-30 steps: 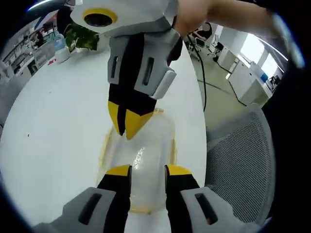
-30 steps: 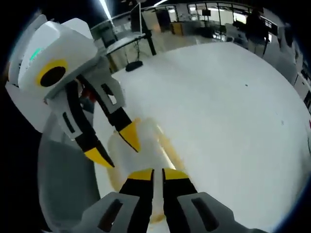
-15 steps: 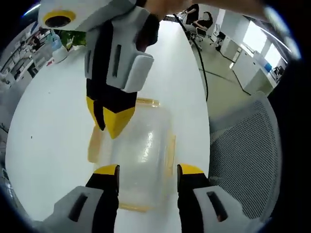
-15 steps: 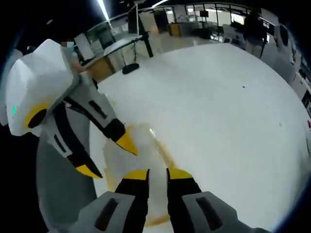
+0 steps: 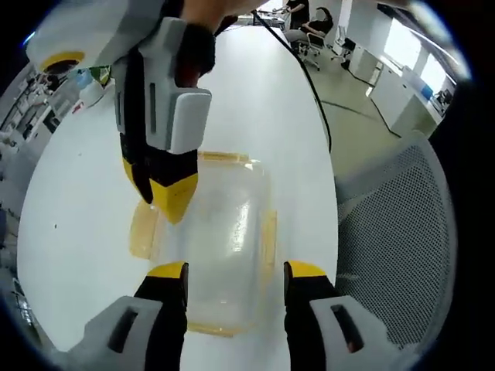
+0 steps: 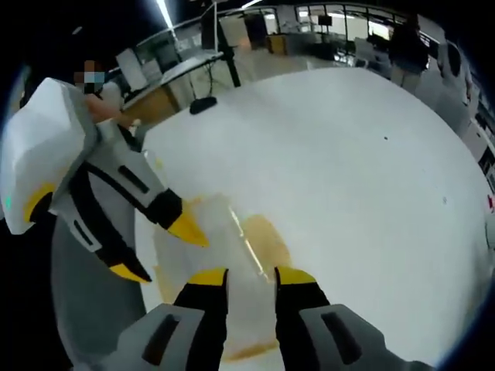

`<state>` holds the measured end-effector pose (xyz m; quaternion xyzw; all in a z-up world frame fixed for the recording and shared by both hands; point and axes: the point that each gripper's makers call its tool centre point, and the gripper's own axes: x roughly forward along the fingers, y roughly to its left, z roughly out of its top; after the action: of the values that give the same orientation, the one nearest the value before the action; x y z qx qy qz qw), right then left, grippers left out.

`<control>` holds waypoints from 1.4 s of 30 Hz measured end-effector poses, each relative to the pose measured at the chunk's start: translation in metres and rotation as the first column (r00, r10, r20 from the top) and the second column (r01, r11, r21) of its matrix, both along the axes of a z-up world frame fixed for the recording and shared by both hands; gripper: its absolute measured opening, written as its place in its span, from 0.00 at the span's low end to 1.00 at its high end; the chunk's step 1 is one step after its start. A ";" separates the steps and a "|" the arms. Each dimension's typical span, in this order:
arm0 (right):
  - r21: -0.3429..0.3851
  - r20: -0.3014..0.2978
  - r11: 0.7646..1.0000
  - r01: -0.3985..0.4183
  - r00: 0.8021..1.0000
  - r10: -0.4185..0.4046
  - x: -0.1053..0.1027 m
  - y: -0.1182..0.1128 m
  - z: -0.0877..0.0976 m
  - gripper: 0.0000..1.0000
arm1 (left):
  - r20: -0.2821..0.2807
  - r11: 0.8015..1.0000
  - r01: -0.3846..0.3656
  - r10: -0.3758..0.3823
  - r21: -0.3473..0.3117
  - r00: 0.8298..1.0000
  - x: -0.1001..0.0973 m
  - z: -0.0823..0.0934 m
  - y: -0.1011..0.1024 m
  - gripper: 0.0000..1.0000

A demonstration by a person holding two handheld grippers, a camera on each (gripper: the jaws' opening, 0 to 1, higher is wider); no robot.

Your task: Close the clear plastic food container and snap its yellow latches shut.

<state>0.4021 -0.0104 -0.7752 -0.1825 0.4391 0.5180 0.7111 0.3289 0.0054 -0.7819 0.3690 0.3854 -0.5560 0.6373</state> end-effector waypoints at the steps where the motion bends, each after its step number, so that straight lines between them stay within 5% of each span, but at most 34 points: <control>1: -0.004 -0.004 1.000 -0.009 1.000 0.009 0.000 0.000 -0.002 0.23 | 0.003 1.000 0.000 0.000 0.000 1.000 0.000 0.000 0.000 0.50; 22: -0.010 -0.115 0.995 -0.101 0.988 0.099 -0.005 0.009 -0.015 0.34 | 0.032 1.000 -0.017 0.017 0.007 0.999 0.001 -0.001 0.000 0.49; 42: -0.049 -0.185 0.984 -0.172 0.970 0.160 -0.005 0.009 -0.018 0.33 | 0.092 0.998 -0.038 0.034 0.040 0.995 0.006 -0.004 -0.004 0.50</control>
<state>0.3968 -0.0018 -0.7928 -0.1939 0.5016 0.5754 0.6162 0.3352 0.0015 -0.7863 0.4001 0.3739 -0.5189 0.6564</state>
